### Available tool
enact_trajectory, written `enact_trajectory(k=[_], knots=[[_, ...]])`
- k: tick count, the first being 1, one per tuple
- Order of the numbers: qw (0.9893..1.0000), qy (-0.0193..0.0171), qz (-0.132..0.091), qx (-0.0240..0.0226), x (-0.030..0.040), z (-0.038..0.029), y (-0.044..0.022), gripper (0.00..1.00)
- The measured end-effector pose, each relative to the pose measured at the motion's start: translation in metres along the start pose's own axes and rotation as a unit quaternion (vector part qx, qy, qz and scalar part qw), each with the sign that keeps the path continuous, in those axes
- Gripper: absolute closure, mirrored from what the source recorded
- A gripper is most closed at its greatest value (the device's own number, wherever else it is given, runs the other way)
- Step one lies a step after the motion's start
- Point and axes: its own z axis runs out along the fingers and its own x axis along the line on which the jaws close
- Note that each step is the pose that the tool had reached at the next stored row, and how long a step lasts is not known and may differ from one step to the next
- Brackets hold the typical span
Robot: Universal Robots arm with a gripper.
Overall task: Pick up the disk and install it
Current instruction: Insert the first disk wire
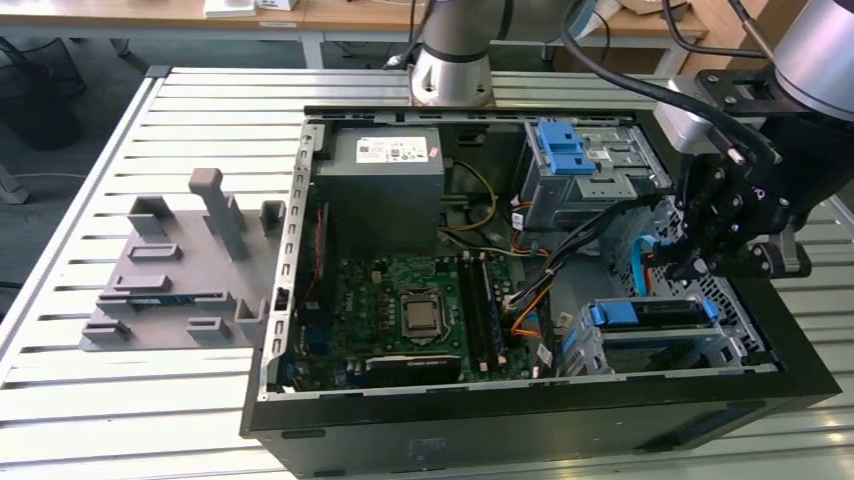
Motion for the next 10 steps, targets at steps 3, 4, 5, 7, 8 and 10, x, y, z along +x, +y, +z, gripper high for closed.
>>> enact_trajectory(k=[3,4,5,7,8,10], knots=[[1.0,0.0021,0.0,0.0009,0.0,0.0019,0.0,0.75],[1.0,0.0032,0.0,0.0009,-0.0001,0.0024,0.0001,0.75],[1.0,0.0038,0.0,0.001,0.0,0.0026,0.0001,0.75],[1.0,0.0039,0.0,0.001,0.0,0.0028,0.0001,0.76],[1.0,0.0039,0.0,0.001,0.0,0.0029,0.0001,0.83],[1.0,0.0038,0.0,0.001,0.0,0.003,0.0001,0.84]])
